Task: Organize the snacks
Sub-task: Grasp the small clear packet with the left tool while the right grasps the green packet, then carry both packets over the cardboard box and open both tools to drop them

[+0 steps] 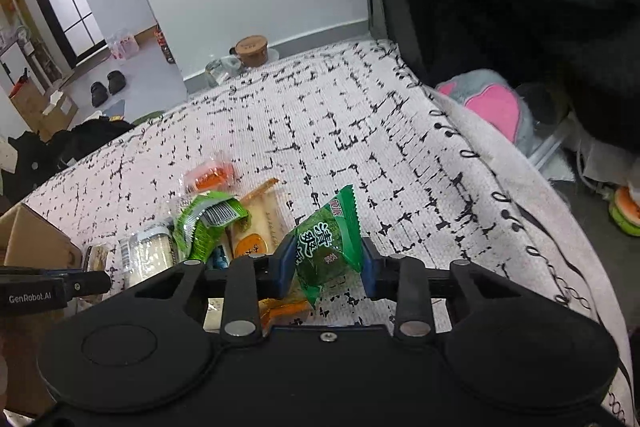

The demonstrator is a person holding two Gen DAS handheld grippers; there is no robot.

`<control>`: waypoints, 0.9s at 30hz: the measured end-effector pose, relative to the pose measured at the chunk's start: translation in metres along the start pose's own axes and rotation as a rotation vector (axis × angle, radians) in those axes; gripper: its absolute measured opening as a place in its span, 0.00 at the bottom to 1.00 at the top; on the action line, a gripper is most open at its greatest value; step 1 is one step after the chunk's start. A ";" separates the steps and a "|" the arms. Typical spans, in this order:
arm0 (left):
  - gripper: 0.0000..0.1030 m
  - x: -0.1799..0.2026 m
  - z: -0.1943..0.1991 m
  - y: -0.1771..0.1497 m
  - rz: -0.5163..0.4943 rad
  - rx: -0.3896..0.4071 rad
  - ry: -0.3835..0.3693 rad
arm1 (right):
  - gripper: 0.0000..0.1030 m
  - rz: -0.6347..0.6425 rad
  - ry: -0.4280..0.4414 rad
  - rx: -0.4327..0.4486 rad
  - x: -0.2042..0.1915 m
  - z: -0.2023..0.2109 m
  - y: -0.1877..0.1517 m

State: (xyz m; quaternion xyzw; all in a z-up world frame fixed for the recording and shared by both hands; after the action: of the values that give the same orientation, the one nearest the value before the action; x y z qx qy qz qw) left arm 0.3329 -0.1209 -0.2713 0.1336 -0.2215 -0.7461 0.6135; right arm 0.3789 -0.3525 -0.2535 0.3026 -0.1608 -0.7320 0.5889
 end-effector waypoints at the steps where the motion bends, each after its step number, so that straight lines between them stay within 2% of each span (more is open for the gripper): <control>1: 0.15 0.001 0.003 0.000 -0.003 0.006 -0.005 | 0.31 -0.003 0.000 0.005 -0.001 0.004 0.000; 11: 0.15 -0.009 0.032 0.000 0.025 0.066 -0.029 | 0.31 0.025 0.003 0.044 -0.021 0.035 -0.007; 16: 0.15 -0.017 0.047 -0.005 0.033 0.088 -0.047 | 0.31 0.049 0.029 0.080 -0.041 0.048 -0.007; 27: 0.15 -0.042 0.082 -0.013 0.072 0.151 -0.052 | 0.30 0.068 0.079 0.088 -0.088 0.063 -0.024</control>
State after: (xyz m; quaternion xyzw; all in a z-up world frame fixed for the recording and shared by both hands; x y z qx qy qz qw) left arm 0.2919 -0.0645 -0.2096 0.1520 -0.2977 -0.7080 0.6221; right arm 0.3318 -0.2692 -0.1971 0.3513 -0.1797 -0.6912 0.6054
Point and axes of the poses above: each gripper's, at about its wrist camera, not at the fingertips, and z roughly against the way its jaws point, x to its right, y to its top, the point moved 10 cm from there along -z, roughly the way its jaws point, and after that the axes turned 10 degrees about -z, right-handed, at the moved point
